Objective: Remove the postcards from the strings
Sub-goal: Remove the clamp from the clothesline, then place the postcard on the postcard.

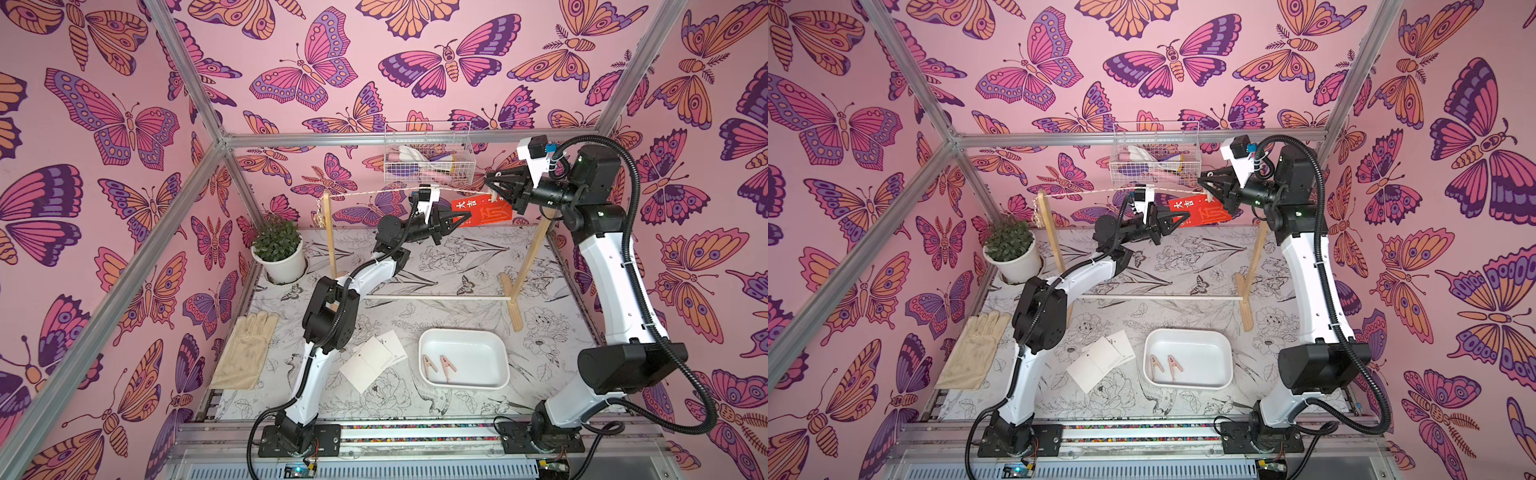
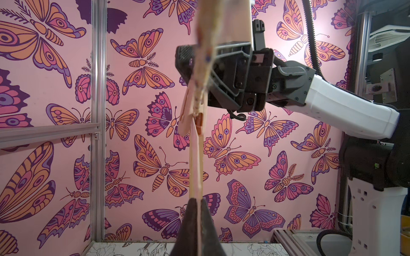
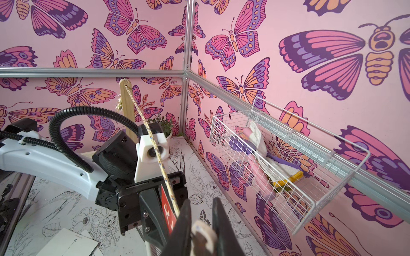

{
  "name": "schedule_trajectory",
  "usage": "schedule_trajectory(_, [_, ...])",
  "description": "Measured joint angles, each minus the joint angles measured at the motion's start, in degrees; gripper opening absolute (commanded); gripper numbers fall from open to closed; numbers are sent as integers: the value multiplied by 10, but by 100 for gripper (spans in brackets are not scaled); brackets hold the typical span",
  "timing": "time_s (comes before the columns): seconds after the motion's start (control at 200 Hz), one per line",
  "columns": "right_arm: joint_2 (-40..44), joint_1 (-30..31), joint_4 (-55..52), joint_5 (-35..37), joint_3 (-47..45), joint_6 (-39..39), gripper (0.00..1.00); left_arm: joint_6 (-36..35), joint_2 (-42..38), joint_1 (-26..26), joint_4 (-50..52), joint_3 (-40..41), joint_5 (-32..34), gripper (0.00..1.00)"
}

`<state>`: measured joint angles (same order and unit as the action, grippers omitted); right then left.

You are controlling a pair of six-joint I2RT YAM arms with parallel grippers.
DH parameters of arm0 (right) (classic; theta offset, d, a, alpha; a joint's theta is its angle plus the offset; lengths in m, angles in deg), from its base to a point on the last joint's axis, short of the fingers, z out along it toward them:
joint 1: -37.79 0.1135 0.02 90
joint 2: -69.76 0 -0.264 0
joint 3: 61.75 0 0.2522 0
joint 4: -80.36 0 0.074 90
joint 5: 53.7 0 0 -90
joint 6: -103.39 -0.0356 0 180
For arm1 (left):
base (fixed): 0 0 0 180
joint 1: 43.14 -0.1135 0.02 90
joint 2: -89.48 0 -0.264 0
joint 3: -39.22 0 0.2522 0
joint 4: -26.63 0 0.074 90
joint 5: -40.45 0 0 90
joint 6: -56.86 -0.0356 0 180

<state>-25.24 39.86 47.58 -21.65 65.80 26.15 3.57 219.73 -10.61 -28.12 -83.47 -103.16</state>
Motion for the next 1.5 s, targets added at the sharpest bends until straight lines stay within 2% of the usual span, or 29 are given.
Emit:
schedule_trajectory(0.391, [14,0,43,14,-29,-23,0,1,0,0,0,7,-7,2])
schedule_trajectory(0.796, [57,7,114,80,-80,-38,0,0,-14,6,-4,136,-16,2])
schedule_trajectory(1.227, [139,44,206,194,-125,-39,0,-11,-153,31,-12,264,-37,1])
schedule_trajectory(1.332, [194,66,213,227,-178,-47,0,-14,-195,39,-3,323,-34,0])
schedule_trajectory(1.502, [317,146,216,270,-287,-57,0,-47,-261,70,75,411,-21,0])
